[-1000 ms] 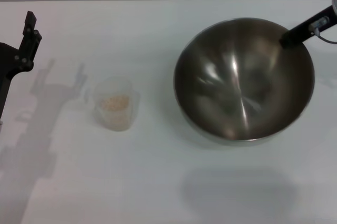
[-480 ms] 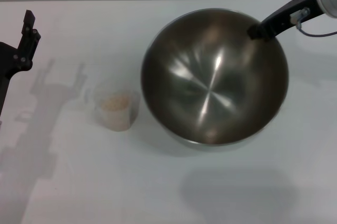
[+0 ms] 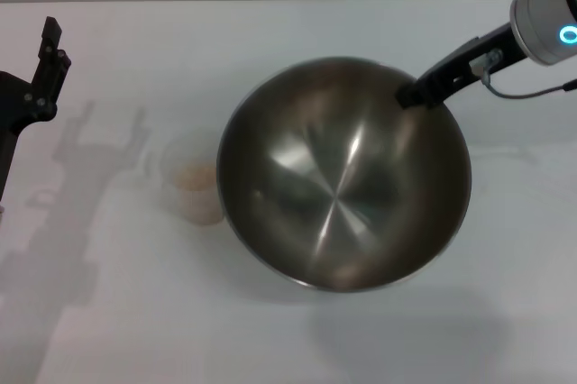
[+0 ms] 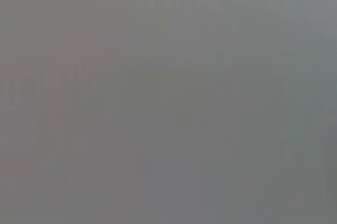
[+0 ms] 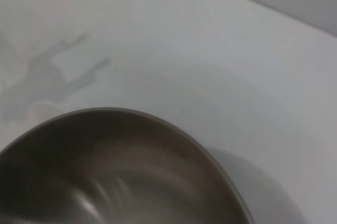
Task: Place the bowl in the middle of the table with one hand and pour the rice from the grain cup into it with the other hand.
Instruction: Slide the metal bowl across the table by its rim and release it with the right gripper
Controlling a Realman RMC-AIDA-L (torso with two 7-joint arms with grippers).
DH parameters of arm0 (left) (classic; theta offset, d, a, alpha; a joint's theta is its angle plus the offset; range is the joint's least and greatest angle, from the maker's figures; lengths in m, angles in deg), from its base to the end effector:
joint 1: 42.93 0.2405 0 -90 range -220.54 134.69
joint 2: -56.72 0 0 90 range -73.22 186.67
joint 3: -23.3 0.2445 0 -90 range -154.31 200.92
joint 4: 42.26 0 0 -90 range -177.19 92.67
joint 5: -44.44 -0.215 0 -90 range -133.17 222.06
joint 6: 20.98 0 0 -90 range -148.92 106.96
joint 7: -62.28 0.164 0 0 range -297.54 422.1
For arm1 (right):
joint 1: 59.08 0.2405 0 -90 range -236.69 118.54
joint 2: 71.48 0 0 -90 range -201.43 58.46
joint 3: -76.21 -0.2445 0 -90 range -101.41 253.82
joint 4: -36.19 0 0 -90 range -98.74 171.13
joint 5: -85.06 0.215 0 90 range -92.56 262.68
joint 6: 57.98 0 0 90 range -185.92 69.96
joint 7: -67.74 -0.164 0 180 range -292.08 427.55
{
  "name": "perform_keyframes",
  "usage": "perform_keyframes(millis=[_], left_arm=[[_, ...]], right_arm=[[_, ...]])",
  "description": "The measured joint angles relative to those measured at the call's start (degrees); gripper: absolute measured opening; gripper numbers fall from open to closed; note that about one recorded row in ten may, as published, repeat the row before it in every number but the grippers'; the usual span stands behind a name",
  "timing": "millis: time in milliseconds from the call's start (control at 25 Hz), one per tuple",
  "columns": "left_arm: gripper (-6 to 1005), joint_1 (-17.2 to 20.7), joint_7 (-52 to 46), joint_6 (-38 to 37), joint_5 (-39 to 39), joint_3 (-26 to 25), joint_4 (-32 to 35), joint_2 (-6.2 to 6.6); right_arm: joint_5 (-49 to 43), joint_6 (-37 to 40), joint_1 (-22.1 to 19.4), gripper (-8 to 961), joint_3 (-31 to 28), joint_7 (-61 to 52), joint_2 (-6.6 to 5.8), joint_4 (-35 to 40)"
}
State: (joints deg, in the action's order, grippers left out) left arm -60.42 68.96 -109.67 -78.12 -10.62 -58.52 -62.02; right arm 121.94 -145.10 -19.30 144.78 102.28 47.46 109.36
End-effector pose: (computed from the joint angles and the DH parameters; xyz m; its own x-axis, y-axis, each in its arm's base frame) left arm -0.2803 0.2940 -0.0047 0.7289 -0.3682 0.5772 0.5635 -0.1561 -0.8112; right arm 0.1544 0.3882 0.0063 0.7405 -0.6720 0.0052 -0.6195 -0.6855 -0.3826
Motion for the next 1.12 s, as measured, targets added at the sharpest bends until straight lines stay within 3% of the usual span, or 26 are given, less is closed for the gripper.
perform_keyframes(millis=[480, 1080, 1120], left_arm=[[726, 0.0, 0.0, 0.0, -0.1, 0.2, 0.0, 0.0], [725, 0.2, 0.0, -0.5, -0.1, 0.2, 0.0, 0.0], [725, 0.2, 0.0, -0.5, -0.1, 0.1, 0.0, 0.0]], right_arm=[[0.1, 0.9, 0.9, 21, 0.0, 0.5, -0.03, -6.0], [0.1, 1.7, 2.5, 23, 2.1, 0.0, -0.03, -8.1], [0.0, 1.8, 2.5, 81, 2.1, -0.1, -0.03, -7.7]])
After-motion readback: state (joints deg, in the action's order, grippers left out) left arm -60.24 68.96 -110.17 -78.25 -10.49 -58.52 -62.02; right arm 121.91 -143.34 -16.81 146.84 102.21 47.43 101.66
